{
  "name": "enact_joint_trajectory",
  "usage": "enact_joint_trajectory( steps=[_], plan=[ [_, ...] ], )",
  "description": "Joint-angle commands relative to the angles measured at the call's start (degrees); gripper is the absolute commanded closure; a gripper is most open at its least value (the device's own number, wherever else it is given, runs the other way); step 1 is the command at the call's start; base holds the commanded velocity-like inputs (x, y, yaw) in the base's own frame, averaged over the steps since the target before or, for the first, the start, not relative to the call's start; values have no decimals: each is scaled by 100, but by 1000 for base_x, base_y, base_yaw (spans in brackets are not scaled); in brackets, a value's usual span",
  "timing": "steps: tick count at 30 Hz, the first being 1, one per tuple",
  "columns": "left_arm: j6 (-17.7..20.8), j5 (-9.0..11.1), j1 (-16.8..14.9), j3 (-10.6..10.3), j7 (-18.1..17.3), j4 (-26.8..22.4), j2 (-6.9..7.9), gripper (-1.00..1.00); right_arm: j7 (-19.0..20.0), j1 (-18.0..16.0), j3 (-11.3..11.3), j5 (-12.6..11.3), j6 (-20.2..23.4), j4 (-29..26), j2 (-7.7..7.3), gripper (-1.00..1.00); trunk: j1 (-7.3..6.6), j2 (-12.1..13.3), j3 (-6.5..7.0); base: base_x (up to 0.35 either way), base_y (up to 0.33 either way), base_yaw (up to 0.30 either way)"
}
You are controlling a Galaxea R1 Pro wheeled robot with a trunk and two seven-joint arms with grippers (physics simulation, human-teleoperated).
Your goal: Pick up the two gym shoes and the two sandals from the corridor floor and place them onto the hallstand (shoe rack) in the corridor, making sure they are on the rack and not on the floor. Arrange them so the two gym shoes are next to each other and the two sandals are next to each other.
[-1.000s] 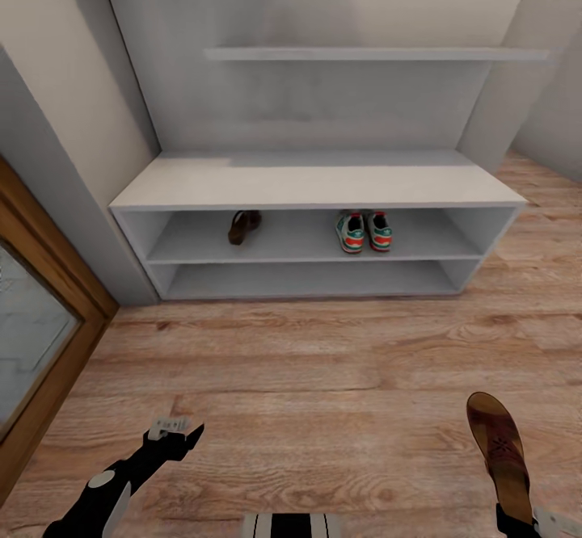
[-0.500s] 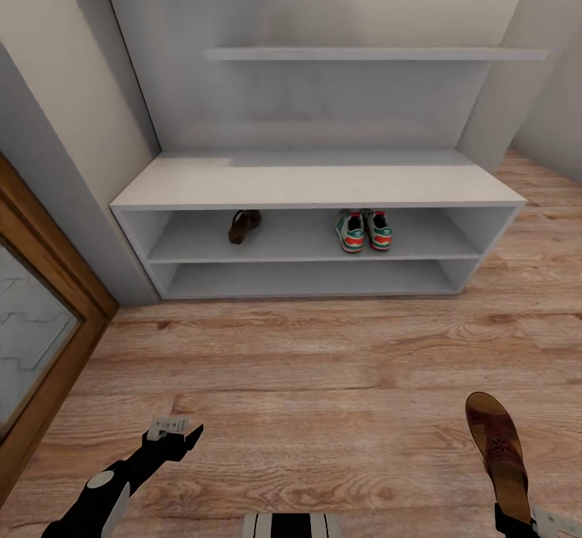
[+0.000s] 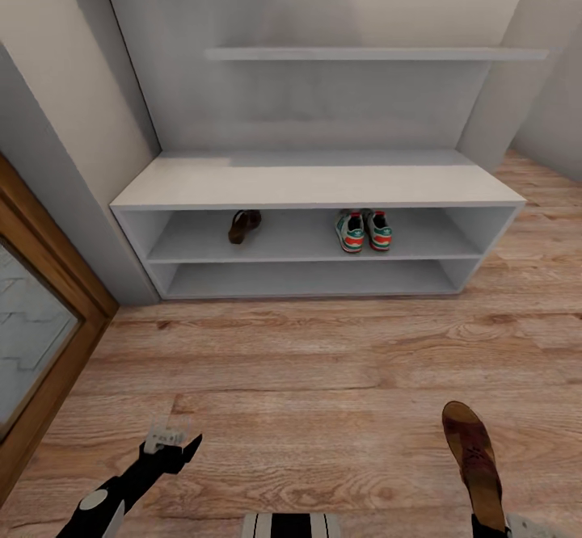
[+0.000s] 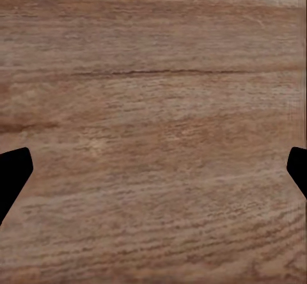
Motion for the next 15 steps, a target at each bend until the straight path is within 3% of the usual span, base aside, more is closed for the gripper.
enact_joint_trajectory(
  steps=[1, 9, 15],
  plan=[
    [-86, -58, 4, 40, -61, 8, -2, -100, 4, -12, 31, 36, -10, 7, 50, 100, -1, -1, -4, 0, 0, 0],
    [-278, 37, 122, 44, -737, -12, 36, -100, -241, -413, 800, 41, 222, 5, 472, 100, -1, -1, -4, 0, 0, 0],
    [-322, 369, 160, 46, -1349, -16, 117, -100, -621, -1179, 1425, 35, 1375, 3, 925, 100, -1, -1, -4, 0, 0, 0]
  ],
)
